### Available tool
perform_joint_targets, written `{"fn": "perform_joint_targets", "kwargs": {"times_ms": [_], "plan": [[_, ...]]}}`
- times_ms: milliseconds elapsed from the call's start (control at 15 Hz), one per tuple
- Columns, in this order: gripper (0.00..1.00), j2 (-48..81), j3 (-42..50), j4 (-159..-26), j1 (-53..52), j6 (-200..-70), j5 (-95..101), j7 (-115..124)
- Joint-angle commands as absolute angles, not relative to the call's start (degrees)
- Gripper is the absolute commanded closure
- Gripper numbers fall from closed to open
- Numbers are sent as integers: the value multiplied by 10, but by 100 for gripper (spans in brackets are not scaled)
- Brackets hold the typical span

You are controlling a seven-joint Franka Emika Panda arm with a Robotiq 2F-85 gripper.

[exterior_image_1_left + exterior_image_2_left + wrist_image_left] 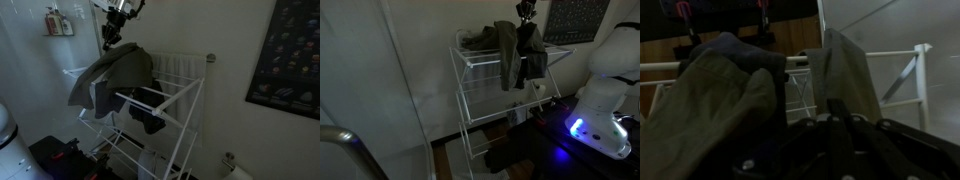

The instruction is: Fold the pants

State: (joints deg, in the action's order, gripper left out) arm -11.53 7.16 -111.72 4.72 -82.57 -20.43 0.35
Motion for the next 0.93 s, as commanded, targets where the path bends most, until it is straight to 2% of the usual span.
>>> {"fn": "perform_joint_targets", "kwargs": {"times_ms": [0,133,400,733,800,867], "plan": [[74,-102,60,-1057,42,-767,-207,21],[68,-109,55,-1049,43,-748,-172,30],[38,-114,49,-1047,52,-732,-46,56],[1,-133,61,-1124,66,-836,51,56],[12,-136,63,-1143,69,-867,60,56],[37,-140,67,-1172,73,-915,69,57]]}}
